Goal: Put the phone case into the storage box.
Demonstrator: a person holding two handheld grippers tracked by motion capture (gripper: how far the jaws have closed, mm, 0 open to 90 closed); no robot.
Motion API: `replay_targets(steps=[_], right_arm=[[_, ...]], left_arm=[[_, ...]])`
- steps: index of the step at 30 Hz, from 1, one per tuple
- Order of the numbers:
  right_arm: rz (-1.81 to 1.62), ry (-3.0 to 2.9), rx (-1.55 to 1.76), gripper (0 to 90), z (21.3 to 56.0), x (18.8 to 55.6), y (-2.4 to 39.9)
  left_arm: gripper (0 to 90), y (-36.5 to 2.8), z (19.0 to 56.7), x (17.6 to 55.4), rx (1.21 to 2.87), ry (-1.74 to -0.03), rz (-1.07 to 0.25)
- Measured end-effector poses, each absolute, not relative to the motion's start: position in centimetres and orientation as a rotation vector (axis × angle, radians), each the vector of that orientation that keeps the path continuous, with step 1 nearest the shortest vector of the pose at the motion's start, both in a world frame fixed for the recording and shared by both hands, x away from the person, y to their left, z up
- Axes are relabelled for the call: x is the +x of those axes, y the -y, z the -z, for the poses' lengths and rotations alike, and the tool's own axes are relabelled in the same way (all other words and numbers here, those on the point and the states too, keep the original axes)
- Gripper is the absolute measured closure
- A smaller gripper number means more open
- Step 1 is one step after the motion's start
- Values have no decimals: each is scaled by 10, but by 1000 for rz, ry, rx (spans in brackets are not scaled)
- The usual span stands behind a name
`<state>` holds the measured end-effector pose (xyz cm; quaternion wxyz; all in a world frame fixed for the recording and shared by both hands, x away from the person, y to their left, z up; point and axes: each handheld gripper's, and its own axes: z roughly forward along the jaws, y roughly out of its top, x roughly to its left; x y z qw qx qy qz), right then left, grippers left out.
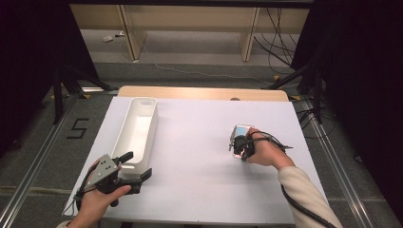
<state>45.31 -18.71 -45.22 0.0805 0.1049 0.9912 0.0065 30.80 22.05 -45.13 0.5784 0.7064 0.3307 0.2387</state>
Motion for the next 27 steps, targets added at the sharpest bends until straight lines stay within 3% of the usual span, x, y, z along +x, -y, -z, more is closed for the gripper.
replay_targets(steps=[27], right_arm=[[-82, -2797, 249, 895, 443, 424, 186]], left_arm=[[94, -219, 452, 309, 1655, -789, -560]])
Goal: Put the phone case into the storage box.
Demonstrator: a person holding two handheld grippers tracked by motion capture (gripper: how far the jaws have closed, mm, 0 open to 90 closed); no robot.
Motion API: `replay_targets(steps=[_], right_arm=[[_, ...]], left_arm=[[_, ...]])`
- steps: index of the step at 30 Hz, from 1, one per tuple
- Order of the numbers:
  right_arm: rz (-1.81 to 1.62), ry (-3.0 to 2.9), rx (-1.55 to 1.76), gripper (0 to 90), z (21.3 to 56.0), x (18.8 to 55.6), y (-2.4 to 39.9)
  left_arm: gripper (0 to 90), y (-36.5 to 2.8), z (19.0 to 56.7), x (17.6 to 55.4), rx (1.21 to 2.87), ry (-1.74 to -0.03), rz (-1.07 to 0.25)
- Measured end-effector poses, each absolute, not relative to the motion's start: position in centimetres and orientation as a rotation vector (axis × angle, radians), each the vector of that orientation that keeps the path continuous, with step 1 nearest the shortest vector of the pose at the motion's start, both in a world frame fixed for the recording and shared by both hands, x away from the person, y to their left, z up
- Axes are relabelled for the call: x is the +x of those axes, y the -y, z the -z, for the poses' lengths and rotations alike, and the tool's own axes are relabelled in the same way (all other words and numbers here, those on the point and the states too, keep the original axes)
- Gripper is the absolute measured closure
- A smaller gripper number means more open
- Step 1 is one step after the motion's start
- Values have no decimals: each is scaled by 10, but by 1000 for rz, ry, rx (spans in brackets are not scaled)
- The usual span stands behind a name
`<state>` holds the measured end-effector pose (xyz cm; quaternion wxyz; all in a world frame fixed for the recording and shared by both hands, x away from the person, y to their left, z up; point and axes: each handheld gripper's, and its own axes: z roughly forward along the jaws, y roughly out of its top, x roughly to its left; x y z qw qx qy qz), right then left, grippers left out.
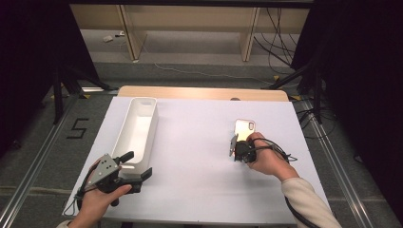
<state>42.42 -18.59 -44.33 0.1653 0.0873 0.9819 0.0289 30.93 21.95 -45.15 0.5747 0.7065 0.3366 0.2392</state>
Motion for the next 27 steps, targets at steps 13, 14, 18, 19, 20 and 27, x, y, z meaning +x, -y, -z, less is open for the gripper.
replay_targets(steps=[13, 14, 18, 19, 20, 27], right_arm=[[-103, -2748, 243, 895, 437, 415, 183], [-117, -2742, 233, 895, 436, 414, 182], [-114, -2726, 223, 895, 434, 412, 179], [-117, -2729, 237, 895, 434, 411, 178], [-117, -2723, 214, 895, 433, 410, 177], [-115, -2705, 193, 894, 431, 403, 169]], left_arm=[[97, -219, 452, 309, 1650, -802, -556], [97, -220, 452, 309, 1654, -796, -559], [97, -222, 452, 309, 1653, -792, -561], [98, -222, 452, 309, 1653, -792, -560], [98, -222, 452, 309, 1653, -792, -559], [101, -222, 451, 306, 1644, -802, -555]])
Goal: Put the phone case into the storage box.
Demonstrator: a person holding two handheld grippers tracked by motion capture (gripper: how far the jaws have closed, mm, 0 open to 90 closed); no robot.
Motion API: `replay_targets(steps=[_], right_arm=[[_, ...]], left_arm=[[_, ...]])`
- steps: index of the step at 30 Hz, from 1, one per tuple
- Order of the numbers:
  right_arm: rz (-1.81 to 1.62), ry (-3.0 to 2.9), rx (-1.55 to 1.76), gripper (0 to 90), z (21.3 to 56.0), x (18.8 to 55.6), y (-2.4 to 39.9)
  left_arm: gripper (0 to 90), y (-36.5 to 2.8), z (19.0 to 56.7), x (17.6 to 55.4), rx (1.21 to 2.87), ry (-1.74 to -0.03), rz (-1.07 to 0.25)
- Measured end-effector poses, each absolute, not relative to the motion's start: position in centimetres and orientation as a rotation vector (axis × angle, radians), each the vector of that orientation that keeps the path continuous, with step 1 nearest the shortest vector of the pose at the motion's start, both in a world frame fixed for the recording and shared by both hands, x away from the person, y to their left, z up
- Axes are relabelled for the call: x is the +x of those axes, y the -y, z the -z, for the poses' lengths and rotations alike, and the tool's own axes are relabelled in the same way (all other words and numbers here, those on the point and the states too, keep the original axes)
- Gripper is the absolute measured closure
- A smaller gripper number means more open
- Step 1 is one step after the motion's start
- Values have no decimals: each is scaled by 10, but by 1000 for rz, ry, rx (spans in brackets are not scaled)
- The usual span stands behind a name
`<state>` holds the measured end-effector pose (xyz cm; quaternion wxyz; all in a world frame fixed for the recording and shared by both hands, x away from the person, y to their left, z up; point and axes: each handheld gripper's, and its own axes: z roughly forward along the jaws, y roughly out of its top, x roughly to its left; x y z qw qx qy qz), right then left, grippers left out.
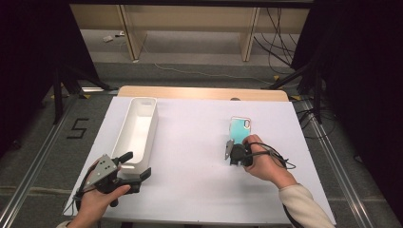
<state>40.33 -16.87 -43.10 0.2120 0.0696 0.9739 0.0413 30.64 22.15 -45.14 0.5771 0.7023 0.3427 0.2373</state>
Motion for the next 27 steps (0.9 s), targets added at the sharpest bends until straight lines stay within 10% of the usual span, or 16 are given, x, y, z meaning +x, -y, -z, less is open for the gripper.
replay_targets(steps=[27], right_arm=[[-171, -2644, 120, 895, 431, 380, 148]], left_arm=[[105, -222, 452, 308, 1648, -796, -567]])
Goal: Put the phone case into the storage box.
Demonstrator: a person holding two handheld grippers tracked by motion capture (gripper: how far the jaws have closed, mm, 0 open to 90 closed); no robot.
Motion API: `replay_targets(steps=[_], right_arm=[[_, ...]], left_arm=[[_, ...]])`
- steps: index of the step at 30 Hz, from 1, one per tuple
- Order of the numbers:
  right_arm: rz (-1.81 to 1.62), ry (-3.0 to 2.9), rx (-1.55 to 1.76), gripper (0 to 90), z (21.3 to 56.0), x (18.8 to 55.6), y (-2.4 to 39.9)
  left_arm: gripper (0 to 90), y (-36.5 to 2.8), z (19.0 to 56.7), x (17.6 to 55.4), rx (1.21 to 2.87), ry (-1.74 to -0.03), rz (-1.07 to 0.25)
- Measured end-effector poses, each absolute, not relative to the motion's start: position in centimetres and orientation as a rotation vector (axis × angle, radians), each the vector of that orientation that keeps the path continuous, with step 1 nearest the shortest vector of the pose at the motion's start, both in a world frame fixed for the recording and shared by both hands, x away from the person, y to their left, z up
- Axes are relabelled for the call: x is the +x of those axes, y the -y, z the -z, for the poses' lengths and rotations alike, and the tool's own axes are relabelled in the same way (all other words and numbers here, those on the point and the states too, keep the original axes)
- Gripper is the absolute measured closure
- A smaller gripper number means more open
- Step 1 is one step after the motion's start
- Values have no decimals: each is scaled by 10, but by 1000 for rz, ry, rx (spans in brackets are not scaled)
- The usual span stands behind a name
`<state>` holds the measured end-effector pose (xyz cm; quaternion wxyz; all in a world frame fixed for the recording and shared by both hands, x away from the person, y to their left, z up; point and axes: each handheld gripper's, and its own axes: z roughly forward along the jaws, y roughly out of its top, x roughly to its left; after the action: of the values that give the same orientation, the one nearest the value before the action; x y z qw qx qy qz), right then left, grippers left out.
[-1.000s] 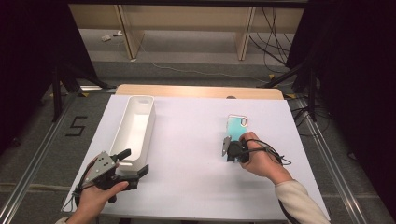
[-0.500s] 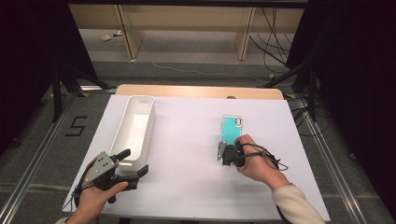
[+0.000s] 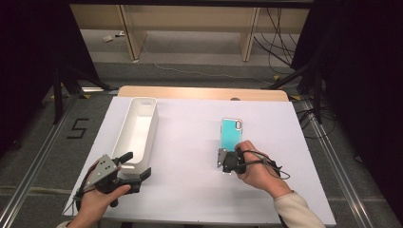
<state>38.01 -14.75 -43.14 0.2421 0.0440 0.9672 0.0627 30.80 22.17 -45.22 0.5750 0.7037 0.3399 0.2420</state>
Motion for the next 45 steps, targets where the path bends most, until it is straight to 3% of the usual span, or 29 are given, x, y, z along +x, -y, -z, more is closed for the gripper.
replay_targets(steps=[25, 45], right_arm=[[-194, -2626, 96, 894, 429, 375, 134], [-176, -2610, 12, 894, 425, 376, 121]], left_arm=[[120, -221, 451, 307, 1640, -805, -555], [152, -196, 432, 327, 1637, -855, -508]])
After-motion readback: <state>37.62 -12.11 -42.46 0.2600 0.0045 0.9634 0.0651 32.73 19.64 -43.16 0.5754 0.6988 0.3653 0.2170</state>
